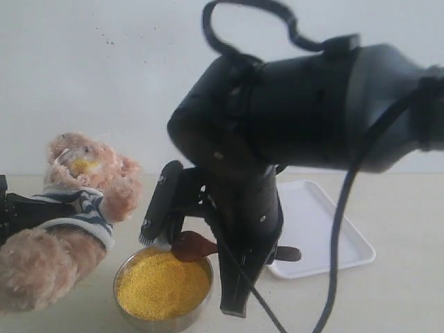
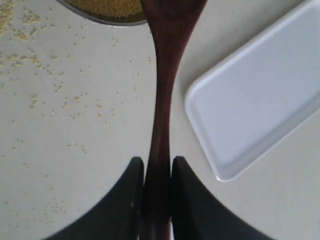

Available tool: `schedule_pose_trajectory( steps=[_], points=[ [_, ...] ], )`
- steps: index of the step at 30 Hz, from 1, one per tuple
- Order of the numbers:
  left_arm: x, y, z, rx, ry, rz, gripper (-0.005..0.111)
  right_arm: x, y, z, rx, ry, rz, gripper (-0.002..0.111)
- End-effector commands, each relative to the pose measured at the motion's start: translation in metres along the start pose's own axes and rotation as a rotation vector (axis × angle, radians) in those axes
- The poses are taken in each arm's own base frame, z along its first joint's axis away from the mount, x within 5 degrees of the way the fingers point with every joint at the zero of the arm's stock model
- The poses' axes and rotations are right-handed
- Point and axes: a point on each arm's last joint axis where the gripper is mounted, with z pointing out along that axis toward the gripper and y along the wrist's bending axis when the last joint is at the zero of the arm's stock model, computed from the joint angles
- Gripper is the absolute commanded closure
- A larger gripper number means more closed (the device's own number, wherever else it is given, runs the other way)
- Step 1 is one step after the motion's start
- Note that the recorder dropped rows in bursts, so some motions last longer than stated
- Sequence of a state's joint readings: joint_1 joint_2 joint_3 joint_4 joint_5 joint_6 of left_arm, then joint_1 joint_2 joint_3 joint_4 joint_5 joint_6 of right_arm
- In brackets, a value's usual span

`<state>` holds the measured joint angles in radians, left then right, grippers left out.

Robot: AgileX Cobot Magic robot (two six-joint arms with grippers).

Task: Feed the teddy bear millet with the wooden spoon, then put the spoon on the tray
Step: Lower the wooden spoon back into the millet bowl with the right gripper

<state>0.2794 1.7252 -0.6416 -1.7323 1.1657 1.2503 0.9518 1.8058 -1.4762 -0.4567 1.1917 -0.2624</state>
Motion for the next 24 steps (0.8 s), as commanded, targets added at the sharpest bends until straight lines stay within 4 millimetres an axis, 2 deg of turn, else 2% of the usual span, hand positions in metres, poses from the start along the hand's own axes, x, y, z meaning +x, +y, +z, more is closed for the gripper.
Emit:
schedule_pose_trajectory(
  steps=[1, 4, 10, 14, 24],
  points=[
    [-0.008, 0.005, -0.001, -0.088, -0.053, 0.013, 0.103, -0.016, 0.012, 0.019, 0.03, 0.029, -0.139, 0.109],
    [-0.011, 0.007, -0.002, -0.129, -0.07, 0.019, 0.103, -0.024, 0.016, 0.028, 0.031, 0.001, -0.151, 0.109],
    [-0.019, 0.002, -0.001, -0.117, -0.081, 0.042, 0.103, -0.041, 0.011, 0.03, 0.102, -0.144, -0.151, 0.109],
    [-0.018, 0.0, -0.001, -0.087, -0.071, 0.035, 0.103, -0.045, 0.013, 0.046, 0.139, -0.094, -0.317, 0.109],
    [-0.018, -0.001, 0.0, -0.072, -0.067, 0.006, 0.103, -0.046, 0.014, 0.056, 0.159, -0.049, -0.343, 0.109]
  ],
)
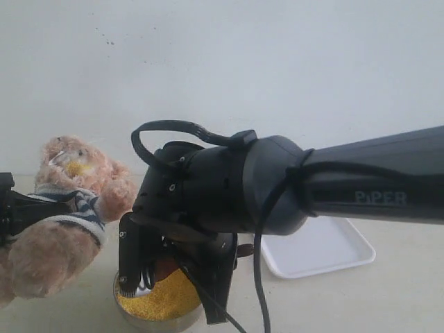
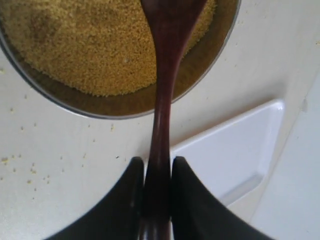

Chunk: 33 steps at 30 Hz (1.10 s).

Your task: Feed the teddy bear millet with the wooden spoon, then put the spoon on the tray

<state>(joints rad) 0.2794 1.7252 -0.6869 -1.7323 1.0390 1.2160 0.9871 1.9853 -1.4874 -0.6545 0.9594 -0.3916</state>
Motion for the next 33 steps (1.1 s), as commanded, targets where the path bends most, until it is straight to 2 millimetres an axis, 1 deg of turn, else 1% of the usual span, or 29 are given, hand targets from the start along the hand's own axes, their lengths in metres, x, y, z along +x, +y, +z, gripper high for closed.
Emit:
schedule_pose_trajectory(
  steps=[1, 7, 13, 18, 22, 26, 31, 33],
  points=[
    [-0.002, -0.006, -0.001, 0.034, -0.008, -0.001, 0.103, 0.0, 0.001, 0.0, -0.012, 0.004, -0.006, 0.109],
    [-0.002, -0.006, -0.001, 0.038, -0.007, -0.001, 0.103, 0.0, 0.008, 0.0, -0.085, 0.004, -0.014, 0.109],
    [-0.002, -0.006, -0.001, 0.038, -0.007, -0.001, 0.103, 0.002, 0.007, 0.0, -0.081, 0.024, -0.021, 0.109],
    [-0.002, -0.006, -0.001, 0.039, -0.006, -0.001, 0.103, -0.001, -0.001, 0.004, -0.038, -0.049, 0.155, 0.109],
    [-0.002, -0.006, -0.001, 0.039, -0.006, -0.001, 0.103, -0.001, 0.002, 0.005, -0.068, -0.045, 0.158, 0.109],
    [-0.001, -0.006, -0.001, 0.039, -0.004, -0.002, 0.103, 0.0, 0.013, 0.007, -0.172, -0.006, 0.127, 0.109],
    [-0.001, -0.006, -0.001, 0.04, -0.002, -0.002, 0.103, 0.0, 0.014, 0.005, -0.186, 0.002, 0.24, 0.109],
    [-0.001, -0.006, -0.001, 0.04, -0.002, -0.002, 0.103, 0.0, 0.014, 0.005, -0.186, 0.003, 0.255, 0.109]
  ],
)
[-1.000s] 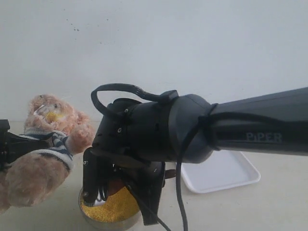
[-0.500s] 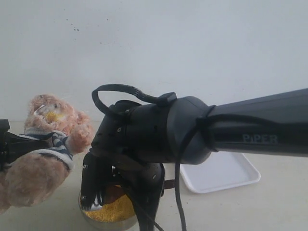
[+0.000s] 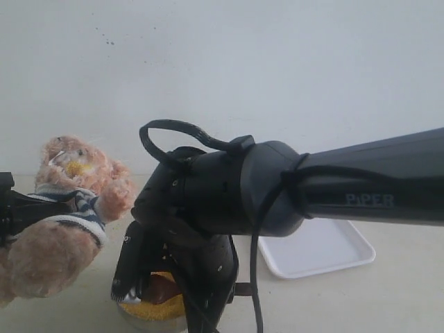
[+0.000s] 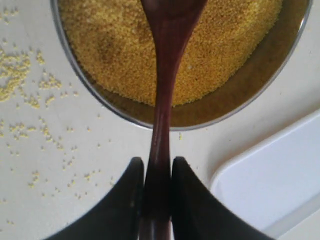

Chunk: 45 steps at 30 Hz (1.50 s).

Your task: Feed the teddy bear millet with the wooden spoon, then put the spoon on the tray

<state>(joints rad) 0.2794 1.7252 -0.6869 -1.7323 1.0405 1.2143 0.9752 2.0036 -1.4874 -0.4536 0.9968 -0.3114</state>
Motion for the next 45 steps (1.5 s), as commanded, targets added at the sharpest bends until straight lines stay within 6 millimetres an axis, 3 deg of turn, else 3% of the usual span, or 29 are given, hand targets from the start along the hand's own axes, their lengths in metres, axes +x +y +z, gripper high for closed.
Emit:
schedule_pose_trajectory(
  steps=[1, 16, 23, 32, 45],
  points=[
    [-0.001, -0.006, -0.001, 0.038, -0.003, 0.0, 0.103, 0.002, -0.002, -0.002, -0.011, 0.0, 0.067, 0.109],
    [-0.001, -0.006, -0.001, 0.038, -0.003, 0.008, 0.103, -0.005, -0.004, -0.001, -0.037, -0.099, 0.189, 0.109],
    [-0.001, -0.006, -0.001, 0.038, -0.003, 0.022, 0.103, 0.005, -0.017, 0.005, -0.034, -0.086, 0.261, 0.109],
    [-0.001, -0.006, -0.001, 0.038, -0.003, 0.041, 0.103, 0.007, -0.007, 0.006, -0.13, -0.047, 0.157, 0.109],
    [-0.001, -0.006, -0.001, 0.038, -0.003, 0.041, 0.103, 0.007, -0.008, 0.002, -0.129, -0.063, 0.206, 0.109]
  ],
)
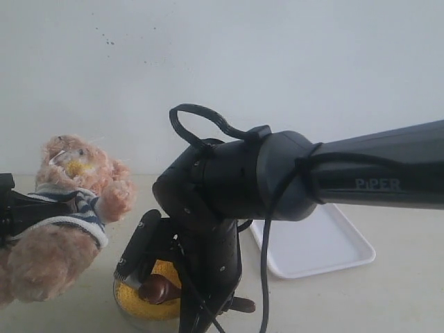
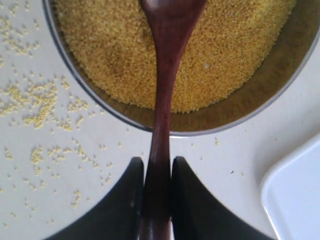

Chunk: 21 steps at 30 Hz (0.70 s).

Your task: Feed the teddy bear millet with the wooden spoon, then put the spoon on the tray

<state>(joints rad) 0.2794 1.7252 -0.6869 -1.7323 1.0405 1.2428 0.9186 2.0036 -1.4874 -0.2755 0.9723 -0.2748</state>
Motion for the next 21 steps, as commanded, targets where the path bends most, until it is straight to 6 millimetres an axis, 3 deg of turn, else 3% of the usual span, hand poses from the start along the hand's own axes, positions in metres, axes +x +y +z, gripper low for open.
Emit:
schedule_pose_trajectory(
  steps=[1, 8, 13, 18, 21],
  points=[
    [-0.001, -0.006, -0.001, 0.038, -0.004, 0.012, 0.103, 0.0, -0.002, -0.007, 0.005, -0.022, 0.017, 0.109],
    [-0.001, -0.006, -0.001, 0.036, -0.004, 0.012, 0.103, 0.003, -0.005, -0.027, 0.014, -0.061, 0.029, 0.109],
    [-0.001, -0.006, -0.001, 0.039, -0.004, 0.012, 0.103, 0.002, -0.006, -0.027, 0.021, -0.068, 0.028, 0.109],
    [-0.001, -0.006, -0.001, 0.039, -0.004, 0.014, 0.103, 0.002, -0.023, -0.017, 0.225, -0.035, 0.058, 0.109],
    [-0.002, -0.004, -0.001, 0.018, -0.011, 0.017, 0.103, 0.001, -0.022, -0.009, 0.224, -0.017, 0.042, 0.109]
  ],
)
